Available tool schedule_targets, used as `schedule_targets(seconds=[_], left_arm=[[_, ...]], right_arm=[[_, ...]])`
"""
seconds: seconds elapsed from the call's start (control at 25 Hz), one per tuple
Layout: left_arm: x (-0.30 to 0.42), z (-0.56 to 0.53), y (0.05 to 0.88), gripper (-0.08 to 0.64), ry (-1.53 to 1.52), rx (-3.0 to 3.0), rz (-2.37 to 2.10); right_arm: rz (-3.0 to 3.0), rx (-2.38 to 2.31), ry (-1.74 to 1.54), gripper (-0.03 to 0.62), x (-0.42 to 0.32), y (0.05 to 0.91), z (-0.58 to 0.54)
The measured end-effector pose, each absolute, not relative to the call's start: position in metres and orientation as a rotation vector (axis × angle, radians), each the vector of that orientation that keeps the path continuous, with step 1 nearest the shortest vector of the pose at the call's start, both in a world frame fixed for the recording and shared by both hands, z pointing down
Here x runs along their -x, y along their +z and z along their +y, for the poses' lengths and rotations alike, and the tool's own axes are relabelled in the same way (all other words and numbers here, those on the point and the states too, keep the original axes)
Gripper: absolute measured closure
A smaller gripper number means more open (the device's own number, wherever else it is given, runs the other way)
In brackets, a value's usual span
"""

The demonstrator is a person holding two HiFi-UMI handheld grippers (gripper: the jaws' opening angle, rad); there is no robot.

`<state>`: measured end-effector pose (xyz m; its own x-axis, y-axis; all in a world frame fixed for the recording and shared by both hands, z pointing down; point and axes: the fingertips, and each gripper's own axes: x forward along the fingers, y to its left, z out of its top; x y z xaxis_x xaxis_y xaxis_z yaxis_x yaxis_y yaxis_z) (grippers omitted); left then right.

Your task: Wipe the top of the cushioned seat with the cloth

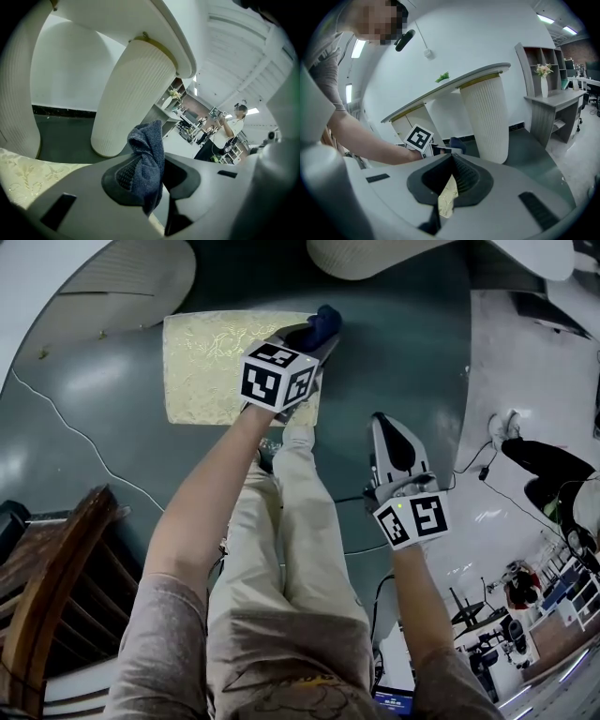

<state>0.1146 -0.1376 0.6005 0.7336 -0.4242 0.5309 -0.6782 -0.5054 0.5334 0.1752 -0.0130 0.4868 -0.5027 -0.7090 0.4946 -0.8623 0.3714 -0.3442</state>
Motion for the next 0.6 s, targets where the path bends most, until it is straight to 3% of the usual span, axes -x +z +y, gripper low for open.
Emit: schedule_targets(seconds=[0.6], left_arm=[[-0.005, -0.131, 0.571, 0.462, 0.361, -2.166, -0.997]], right_arm=[[-2.402, -1.357, 0.813, 0.588, -0.141, 0.483, -0.014]])
